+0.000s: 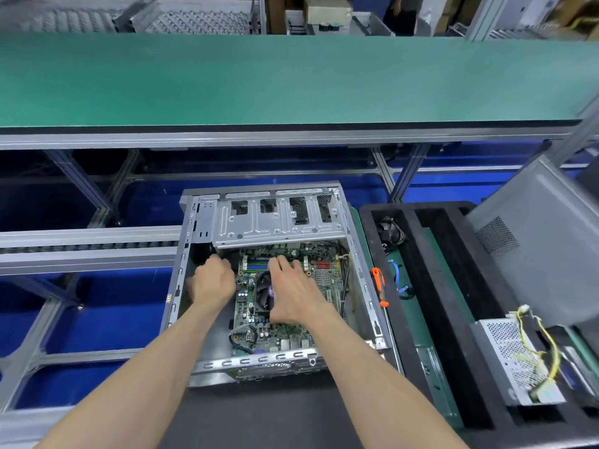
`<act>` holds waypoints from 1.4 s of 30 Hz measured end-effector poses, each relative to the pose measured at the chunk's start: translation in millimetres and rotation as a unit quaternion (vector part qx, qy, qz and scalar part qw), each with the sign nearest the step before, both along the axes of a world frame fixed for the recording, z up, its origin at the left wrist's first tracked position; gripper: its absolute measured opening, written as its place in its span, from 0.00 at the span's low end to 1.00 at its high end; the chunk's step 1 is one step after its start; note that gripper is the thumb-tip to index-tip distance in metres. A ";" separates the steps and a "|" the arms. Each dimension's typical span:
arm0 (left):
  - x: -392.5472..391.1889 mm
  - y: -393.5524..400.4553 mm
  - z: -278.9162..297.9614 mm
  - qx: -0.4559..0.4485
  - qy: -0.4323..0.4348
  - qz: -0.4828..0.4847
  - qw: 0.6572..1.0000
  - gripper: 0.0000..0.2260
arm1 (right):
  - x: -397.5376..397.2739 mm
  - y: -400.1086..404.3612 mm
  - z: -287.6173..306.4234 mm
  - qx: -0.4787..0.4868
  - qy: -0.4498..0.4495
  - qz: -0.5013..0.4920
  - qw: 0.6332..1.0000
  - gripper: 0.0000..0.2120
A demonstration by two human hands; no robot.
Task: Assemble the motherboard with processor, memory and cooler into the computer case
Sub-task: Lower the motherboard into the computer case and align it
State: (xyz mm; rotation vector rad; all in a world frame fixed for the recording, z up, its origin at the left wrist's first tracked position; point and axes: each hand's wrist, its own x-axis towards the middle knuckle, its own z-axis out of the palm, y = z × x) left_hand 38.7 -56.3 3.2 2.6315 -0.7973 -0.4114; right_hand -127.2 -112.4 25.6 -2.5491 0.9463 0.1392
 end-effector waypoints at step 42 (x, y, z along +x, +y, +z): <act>-21.9 26.9 49.0 -0.199 0.171 -0.114 0.958 0.07 | 2.2 -0.7 -6.0 0.023 -0.007 -0.006 1.000 0.33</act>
